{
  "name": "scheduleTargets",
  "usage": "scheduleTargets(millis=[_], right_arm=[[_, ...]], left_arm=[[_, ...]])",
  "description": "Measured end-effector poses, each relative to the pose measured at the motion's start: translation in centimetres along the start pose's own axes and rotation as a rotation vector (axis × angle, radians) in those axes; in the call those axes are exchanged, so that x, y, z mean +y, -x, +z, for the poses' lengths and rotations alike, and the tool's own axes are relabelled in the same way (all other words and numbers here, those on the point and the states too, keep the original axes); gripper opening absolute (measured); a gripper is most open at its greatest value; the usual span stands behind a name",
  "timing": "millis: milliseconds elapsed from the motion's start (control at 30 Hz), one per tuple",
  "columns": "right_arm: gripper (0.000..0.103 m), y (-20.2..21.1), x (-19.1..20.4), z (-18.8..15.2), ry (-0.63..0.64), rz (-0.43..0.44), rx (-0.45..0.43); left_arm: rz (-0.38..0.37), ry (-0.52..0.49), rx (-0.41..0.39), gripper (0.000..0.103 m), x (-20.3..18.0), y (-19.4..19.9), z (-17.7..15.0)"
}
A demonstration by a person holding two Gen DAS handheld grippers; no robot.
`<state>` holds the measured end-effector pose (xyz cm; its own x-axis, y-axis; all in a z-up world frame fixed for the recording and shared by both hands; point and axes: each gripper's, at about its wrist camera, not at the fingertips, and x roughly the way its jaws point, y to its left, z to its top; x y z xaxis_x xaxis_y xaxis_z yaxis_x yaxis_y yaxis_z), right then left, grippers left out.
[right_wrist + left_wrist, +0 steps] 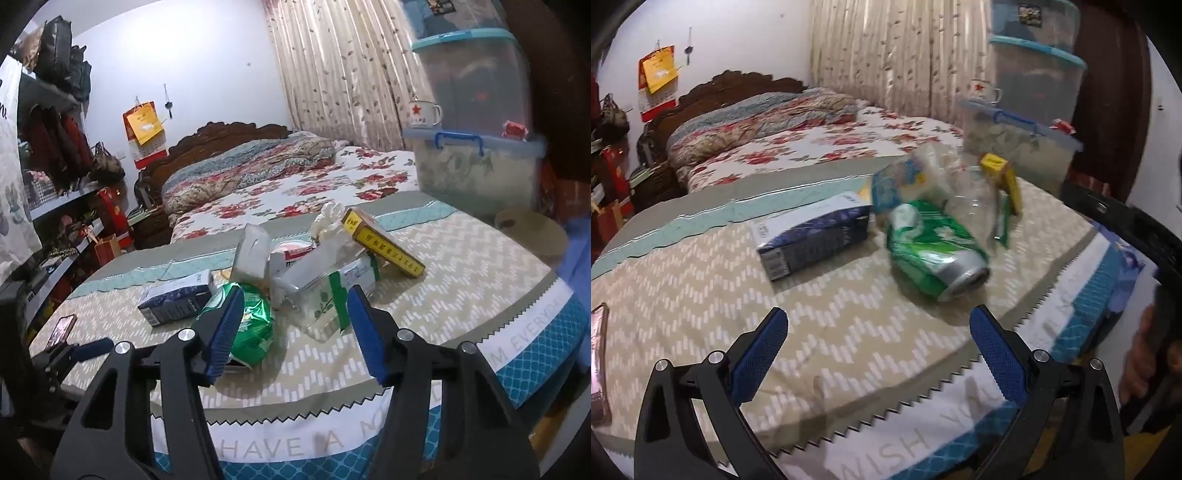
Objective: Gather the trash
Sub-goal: 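Move both tools toward the trash items on the bed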
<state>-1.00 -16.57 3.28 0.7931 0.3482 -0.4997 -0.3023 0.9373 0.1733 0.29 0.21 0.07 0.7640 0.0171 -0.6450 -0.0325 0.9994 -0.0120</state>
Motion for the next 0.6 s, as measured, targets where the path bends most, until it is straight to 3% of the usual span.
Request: scheduleTargets(millis=[133, 333, 600], right_arm=[[0.061, 0.0, 0.0, -0.2, -0.005, 0.001, 0.017], [0.061, 0.2, 0.5, -0.3, -0.005, 0.008, 0.037], [0.061, 2.3, 2.4, -0.1, 0.054, 0.007, -0.018]], left_arm=[[0.076, 0.036, -0.033, 0.094, 0.8, 0.0, 1.3], [0.152, 0.018, -0.159, 0.094, 1.6, 1.6, 4.1], [0.151, 0.024, -0.294, 0.094, 2.5, 4.8, 8.7]])
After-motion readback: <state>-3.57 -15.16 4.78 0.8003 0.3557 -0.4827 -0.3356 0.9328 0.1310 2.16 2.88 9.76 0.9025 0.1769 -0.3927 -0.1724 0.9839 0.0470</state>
